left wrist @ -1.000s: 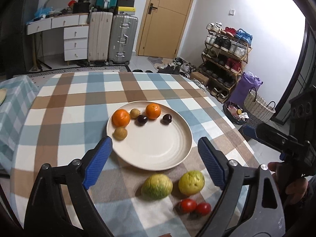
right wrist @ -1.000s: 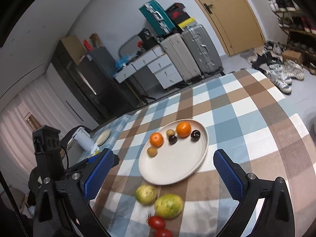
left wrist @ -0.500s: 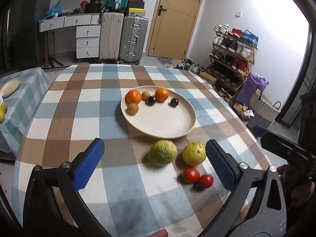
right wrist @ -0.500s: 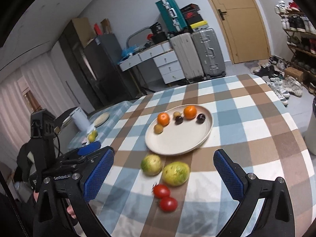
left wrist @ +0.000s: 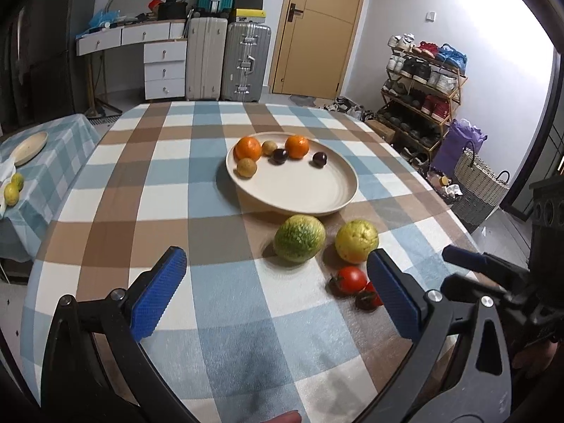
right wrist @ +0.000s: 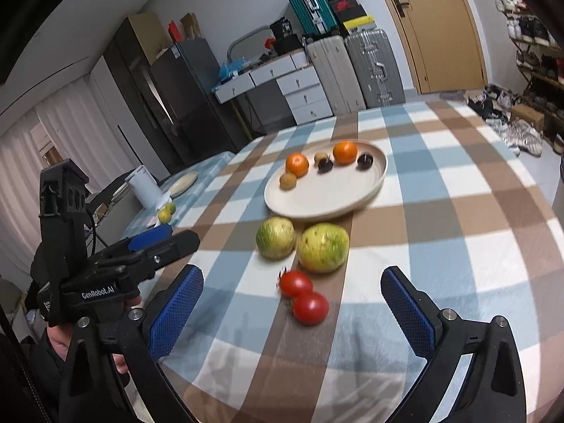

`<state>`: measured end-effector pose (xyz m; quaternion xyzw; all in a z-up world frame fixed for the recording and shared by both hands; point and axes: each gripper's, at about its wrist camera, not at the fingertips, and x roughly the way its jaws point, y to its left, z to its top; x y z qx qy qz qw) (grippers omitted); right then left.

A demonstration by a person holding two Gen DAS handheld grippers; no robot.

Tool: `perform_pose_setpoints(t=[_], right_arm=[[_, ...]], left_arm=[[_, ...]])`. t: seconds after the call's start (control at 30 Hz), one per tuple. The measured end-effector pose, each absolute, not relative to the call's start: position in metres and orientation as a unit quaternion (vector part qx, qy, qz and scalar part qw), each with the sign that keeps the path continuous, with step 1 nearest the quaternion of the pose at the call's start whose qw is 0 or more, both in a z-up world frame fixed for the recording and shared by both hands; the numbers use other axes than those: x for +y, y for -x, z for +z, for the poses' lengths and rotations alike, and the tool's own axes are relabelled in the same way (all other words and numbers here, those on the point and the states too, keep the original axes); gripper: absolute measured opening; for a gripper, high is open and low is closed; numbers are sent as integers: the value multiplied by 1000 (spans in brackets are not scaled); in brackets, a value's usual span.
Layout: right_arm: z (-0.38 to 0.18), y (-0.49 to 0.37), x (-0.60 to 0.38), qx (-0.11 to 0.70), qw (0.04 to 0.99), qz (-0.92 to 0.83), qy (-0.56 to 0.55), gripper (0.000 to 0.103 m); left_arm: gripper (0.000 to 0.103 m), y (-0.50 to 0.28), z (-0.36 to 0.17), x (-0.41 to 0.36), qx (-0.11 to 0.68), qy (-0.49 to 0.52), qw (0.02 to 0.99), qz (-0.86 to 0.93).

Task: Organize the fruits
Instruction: 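Move both tools back toward the red tomatoes, then close the right tool on a red tomato and lift it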

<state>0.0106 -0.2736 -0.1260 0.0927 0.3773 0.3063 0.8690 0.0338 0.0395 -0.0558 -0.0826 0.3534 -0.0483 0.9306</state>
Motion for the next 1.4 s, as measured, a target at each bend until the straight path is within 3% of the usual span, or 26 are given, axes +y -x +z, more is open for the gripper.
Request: perform_pose_setpoints(t=[0.73,0.9,1.0,1.23,1.4], right_arm=[[-171,-22,-254,440,836,317,-81,99],[-174,-27,-250,449,833,313,-75,86],[-176,-30,-247,457,831,311,-70,72],[-179,-32,-240,471,822,314,-55,31],[-181,-33,-245,471,821,315,-66,30]], left_arm=[[102,-54,-100,52,394,109,912,-48],[102,-56,-105,54,399,112,909,-51],[102,-58,-105,54,399,111,909,-51],[102,-58,-106,55,403,110,907,-51],[102,-56,-104,52,403,104,908,-53]])
